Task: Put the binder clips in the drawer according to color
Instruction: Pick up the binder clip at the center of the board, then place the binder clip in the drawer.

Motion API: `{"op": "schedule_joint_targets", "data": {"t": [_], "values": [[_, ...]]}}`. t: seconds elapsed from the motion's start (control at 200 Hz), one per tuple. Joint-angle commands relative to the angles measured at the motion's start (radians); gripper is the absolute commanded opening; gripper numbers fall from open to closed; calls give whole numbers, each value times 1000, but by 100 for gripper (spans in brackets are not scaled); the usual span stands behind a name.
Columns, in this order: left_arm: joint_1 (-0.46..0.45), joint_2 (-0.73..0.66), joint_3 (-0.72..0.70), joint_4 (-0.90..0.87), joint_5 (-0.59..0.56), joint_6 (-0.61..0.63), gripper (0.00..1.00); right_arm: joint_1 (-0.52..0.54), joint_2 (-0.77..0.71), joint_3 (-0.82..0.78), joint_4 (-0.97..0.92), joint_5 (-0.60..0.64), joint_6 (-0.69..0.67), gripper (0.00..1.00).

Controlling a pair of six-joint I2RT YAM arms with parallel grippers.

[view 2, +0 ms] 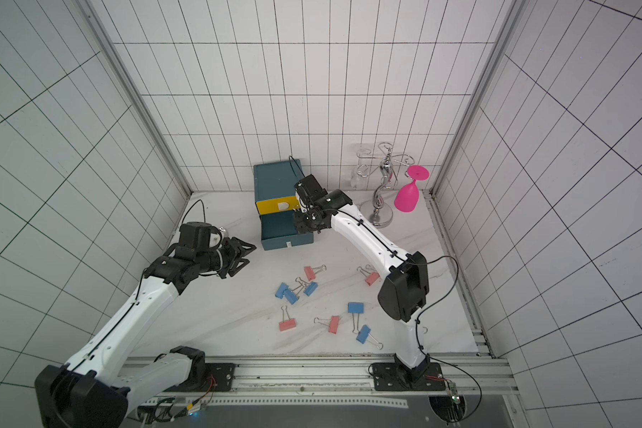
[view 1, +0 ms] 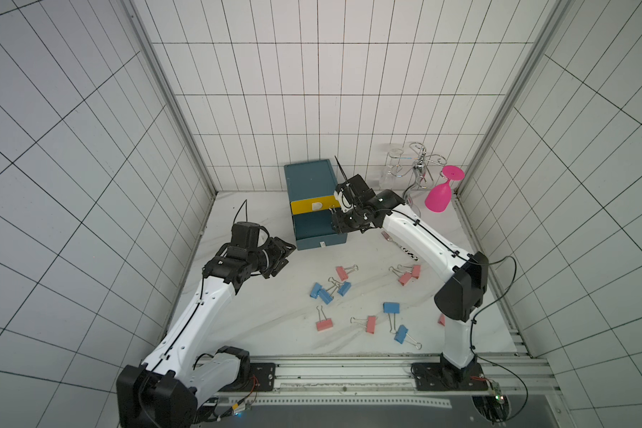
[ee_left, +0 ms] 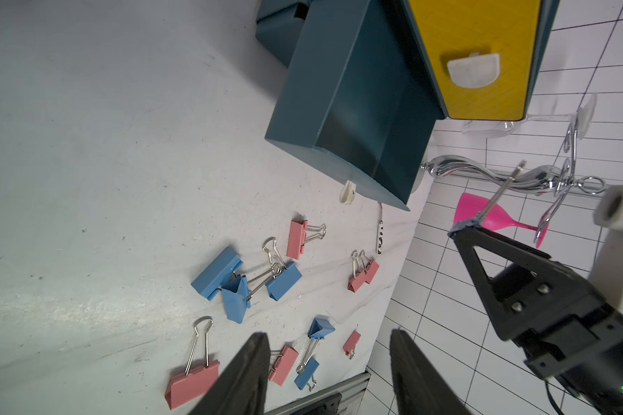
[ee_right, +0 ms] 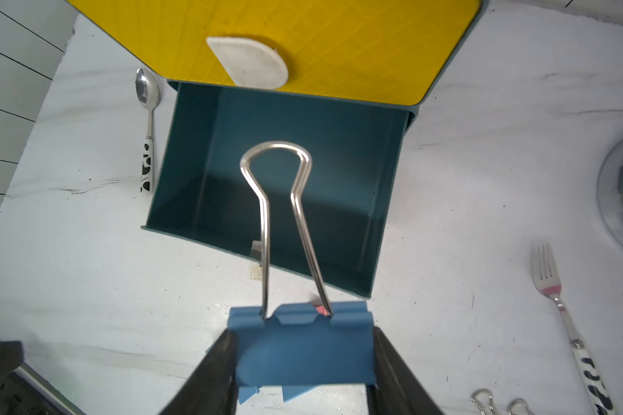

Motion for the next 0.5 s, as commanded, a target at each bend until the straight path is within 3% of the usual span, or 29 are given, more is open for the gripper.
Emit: {"op": "schedule_joint_targets", "data": {"t": [0.0,0.265,0.495], "values": [[47,-4,-16,69,99,29,57,-20,50,84,-59,-15,-16,46],[102,-1,1,18,143,86,57,-25,118,141,-57,-13,-9,66],[99,-2,-24,48,87,53,57,-34,12,70,-63,-27,-14,67]]}}
